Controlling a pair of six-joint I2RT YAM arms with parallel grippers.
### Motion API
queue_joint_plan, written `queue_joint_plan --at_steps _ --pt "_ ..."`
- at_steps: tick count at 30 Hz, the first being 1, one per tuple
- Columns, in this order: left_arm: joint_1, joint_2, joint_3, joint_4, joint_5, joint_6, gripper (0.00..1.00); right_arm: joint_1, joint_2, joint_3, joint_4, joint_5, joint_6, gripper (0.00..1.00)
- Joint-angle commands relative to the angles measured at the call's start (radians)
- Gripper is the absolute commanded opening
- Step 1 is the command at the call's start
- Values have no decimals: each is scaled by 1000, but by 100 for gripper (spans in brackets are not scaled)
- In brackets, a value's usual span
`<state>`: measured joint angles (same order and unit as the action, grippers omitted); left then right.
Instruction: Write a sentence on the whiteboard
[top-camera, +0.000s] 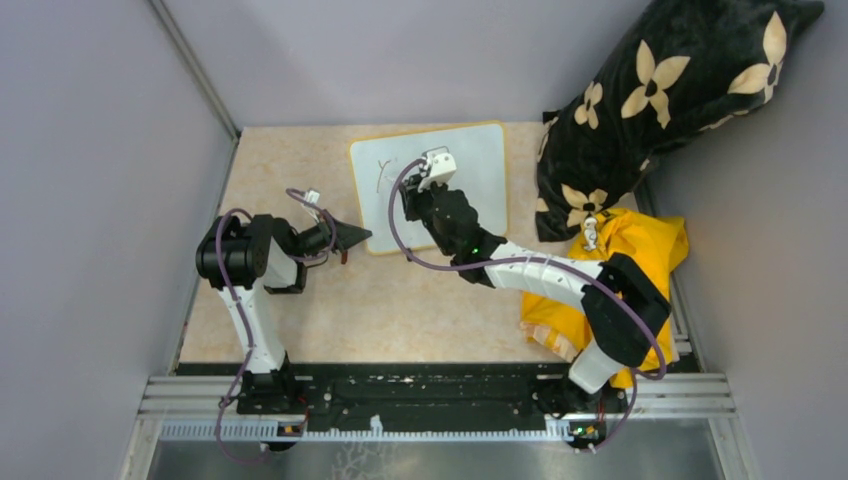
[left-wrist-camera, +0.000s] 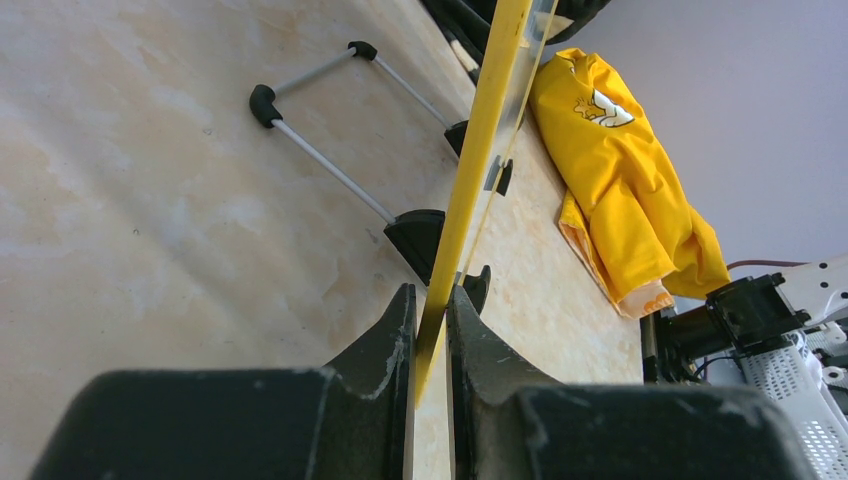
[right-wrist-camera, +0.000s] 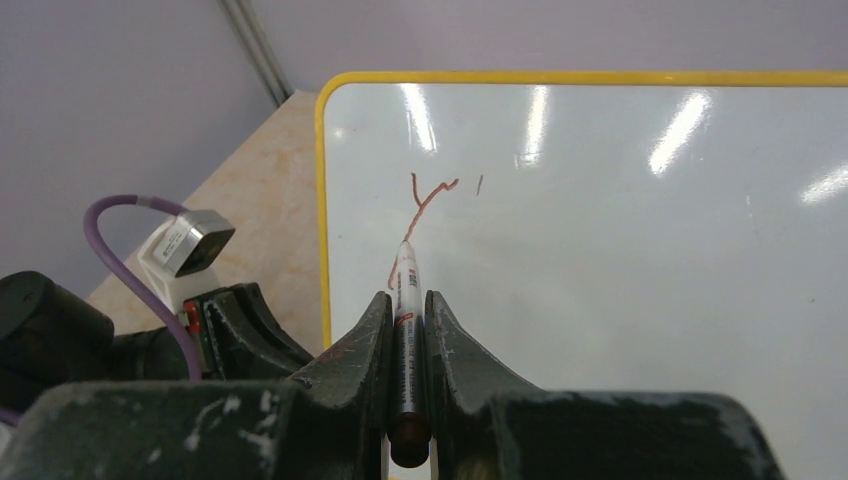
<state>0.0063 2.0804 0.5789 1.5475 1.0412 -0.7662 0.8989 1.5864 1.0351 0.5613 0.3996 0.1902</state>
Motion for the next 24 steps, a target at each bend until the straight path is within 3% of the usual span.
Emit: queue_joint_plan --at_steps 1,24 --pt "-3 19 -13 103 -3 -1 0 -27 -35 22 40 25 -17 0" --pt "-2 21 -13 105 1 -1 0 -49 82 117 -15 24 -38 0"
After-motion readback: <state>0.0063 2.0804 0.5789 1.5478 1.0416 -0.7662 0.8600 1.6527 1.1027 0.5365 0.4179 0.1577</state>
